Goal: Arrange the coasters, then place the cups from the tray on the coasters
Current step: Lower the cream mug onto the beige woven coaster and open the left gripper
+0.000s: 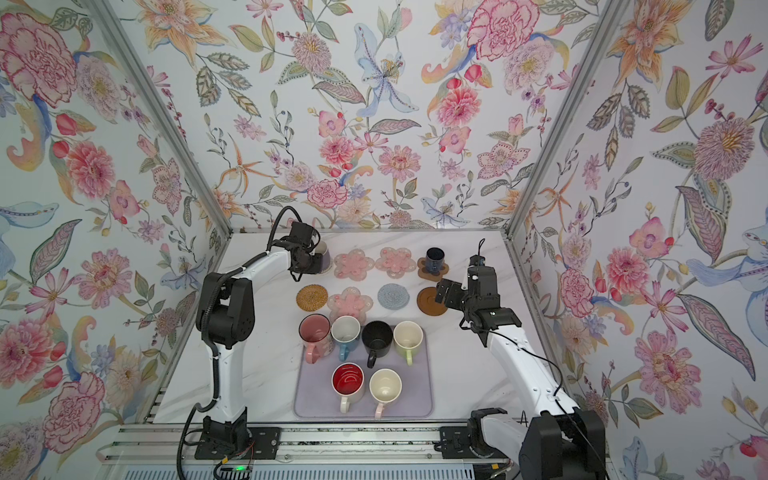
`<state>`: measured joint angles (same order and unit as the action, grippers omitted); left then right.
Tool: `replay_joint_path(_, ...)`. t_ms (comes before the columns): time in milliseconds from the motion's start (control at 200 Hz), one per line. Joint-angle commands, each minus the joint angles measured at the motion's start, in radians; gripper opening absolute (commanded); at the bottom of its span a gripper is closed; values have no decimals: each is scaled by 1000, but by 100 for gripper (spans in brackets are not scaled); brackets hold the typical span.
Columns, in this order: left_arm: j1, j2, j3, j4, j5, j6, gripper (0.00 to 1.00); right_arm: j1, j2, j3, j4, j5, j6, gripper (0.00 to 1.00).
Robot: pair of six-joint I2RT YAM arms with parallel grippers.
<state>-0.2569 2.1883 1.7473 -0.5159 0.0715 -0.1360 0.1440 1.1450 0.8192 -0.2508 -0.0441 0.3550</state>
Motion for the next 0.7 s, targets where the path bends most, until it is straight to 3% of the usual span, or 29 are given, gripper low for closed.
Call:
replay_joint_path(0,8,6,41,19,-20,-5,0,4,-5,31,-24,14,-13,99)
replay_joint_path(140,10,8,39,14,-21,-10,2,5,-4,33,-25,13,-12,99)
replay_joint_path(280,10,1,31,16,-25,-17,15,5,-5,32,-25,12,-11,99)
replay_joint_path(475,8,-16,17,26,-28,-46,55,5,-12,34,-27,14,-10,99)
replay_joint_path(696,8,-84,-15,53,-28,-88,92,6,-14,39,-31,14,-9,99)
